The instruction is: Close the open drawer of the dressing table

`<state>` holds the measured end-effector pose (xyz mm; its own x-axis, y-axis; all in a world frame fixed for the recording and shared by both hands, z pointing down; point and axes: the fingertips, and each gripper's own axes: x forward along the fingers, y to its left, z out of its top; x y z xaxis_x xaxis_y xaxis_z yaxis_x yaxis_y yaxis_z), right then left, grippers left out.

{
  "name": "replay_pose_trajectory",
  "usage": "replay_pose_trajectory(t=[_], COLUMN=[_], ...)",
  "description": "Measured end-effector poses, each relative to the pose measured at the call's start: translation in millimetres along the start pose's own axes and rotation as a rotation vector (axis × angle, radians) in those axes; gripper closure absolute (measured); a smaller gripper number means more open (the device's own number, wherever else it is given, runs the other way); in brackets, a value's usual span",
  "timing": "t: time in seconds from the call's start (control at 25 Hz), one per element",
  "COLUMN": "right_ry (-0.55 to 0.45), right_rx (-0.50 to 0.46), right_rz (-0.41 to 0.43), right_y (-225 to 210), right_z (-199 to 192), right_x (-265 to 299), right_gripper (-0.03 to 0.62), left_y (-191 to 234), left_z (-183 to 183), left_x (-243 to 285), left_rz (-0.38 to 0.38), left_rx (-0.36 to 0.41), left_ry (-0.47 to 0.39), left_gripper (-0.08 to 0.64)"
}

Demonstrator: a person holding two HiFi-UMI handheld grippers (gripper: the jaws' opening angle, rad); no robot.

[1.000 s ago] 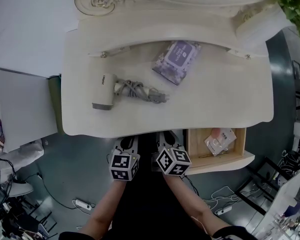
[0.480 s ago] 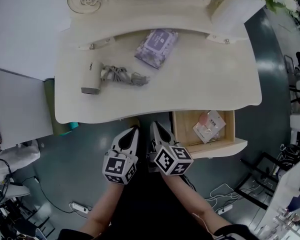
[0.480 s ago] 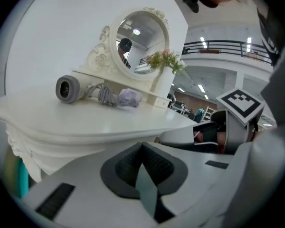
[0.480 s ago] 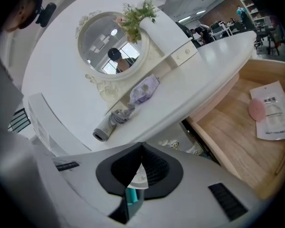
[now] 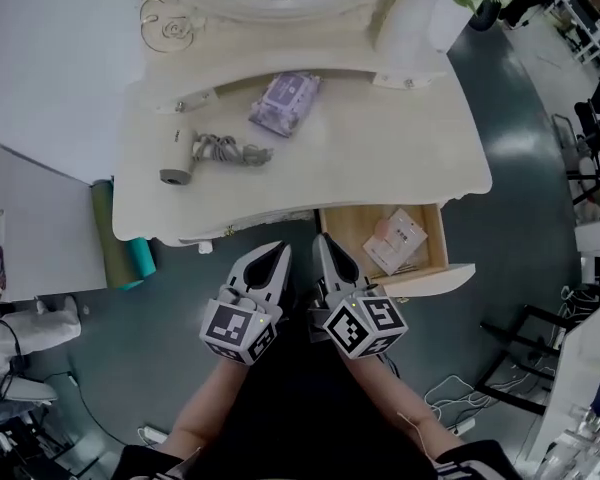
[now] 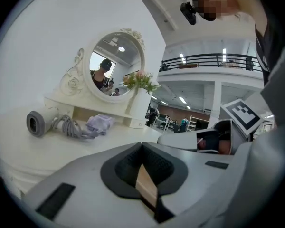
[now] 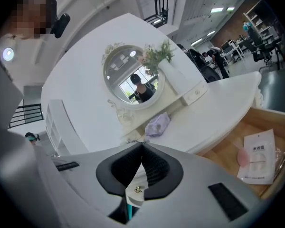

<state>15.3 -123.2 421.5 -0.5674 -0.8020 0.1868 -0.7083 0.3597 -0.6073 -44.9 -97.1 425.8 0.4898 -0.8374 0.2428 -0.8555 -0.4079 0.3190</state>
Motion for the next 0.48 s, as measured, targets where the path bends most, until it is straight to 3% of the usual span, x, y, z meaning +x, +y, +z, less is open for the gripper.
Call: replay_pose_trajectory(t=[0.48], right_ry=[-0.186], right_rx=[-0.085], right_rz=[-0.119], right_y=[-39.8], right_z=[53.2], right_x=[-63.0], right_gripper=[0.569], left_y=[-79.5], left_z=[16.7], left_x=[37.6], left_rz=[-0.209], left_rx=[0.085], left_ry=[-0.025], left_gripper=[0.558])
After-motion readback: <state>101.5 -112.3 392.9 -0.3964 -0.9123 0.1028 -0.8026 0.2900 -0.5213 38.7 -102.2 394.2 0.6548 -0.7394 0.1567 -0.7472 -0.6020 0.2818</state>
